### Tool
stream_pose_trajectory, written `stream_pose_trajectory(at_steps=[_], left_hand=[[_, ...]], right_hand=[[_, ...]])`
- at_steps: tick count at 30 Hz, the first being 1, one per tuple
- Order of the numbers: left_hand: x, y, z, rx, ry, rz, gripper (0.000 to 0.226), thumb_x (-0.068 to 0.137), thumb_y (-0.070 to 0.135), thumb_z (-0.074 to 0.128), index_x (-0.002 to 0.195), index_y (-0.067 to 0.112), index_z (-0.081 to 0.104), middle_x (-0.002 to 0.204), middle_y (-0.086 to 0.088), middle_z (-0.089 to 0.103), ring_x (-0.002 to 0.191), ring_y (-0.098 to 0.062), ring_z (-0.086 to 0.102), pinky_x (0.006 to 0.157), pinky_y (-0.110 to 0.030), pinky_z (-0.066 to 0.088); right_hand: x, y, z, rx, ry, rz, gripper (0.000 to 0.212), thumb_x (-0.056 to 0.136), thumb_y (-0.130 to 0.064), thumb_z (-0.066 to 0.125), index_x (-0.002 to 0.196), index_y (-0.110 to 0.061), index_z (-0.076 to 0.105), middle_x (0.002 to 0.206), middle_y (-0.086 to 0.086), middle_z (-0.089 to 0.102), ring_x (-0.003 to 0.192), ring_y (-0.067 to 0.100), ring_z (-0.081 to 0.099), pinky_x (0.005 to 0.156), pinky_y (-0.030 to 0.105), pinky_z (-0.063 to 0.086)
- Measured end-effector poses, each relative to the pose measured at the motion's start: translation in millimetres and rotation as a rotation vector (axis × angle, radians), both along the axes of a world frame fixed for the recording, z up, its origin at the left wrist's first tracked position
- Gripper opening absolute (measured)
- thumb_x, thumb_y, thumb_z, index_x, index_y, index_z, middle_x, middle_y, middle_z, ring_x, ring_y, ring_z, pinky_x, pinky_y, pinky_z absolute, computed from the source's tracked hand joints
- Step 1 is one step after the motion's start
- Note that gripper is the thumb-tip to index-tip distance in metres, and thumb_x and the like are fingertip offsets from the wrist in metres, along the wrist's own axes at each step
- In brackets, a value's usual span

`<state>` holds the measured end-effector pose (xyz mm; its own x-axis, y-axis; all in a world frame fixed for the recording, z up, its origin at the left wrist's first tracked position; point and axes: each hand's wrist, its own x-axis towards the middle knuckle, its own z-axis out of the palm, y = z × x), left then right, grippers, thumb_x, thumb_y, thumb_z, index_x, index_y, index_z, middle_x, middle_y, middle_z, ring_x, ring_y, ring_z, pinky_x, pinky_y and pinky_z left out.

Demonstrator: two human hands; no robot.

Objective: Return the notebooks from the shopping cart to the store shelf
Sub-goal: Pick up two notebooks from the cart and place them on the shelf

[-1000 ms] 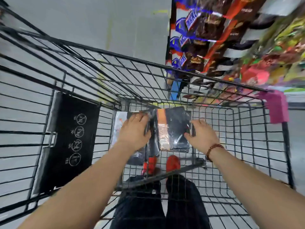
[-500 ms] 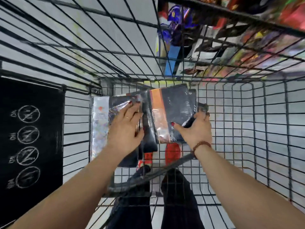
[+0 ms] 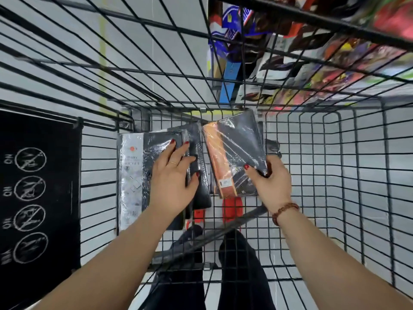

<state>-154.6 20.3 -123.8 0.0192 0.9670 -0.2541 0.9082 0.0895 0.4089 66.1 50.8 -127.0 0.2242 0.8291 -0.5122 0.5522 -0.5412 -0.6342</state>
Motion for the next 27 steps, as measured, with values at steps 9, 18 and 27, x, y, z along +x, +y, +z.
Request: stream_pose_trajectory(at_steps=[9,18,27], left_hand=[[29.0,-7.2,23.7,0.009,-0.516,0.381,0.041,0.094,0.025,0.052,0.135,0.020,0.049,0.123,0.002,0.061,0.103,0.006,0.056,0.092,-0.017,0.044],[41.0,-4.1,29.3,-0.060,-0.868,0.870,0.018,0.098,0.032,0.045,0.096,0.019,0.058,0.082,-0.001,0.063,0.073,-0.015,0.058,0.070,-0.034,0.049],[-18.4,2.9,17.8,0.043,-0.669,0.853,0.024,0.100,0.028,0.044,0.077,0.022,0.052,0.064,0.004,0.054,0.045,0.003,0.048,0.046,-0.017,0.038]], right_hand=[[3.1,-9.6,25.9,-0.055,0.607,-0.139,0.014,0.088,-0.007,0.060,0.096,-0.017,0.066,0.090,-0.001,0.070,0.084,0.014,0.063,0.083,0.031,0.054],[-27.8,-14.0,32.7,-0.026,0.714,-0.102,0.013,0.087,-0.009,0.062,0.095,-0.018,0.066,0.083,-0.005,0.069,0.078,0.008,0.064,0.073,0.020,0.053],[4.8,4.6,-7.5,0.193,0.031,-0.273,0.020,0.077,-0.023,0.074,0.094,-0.020,0.065,0.099,0.003,0.065,0.089,0.018,0.061,0.081,0.030,0.052]])
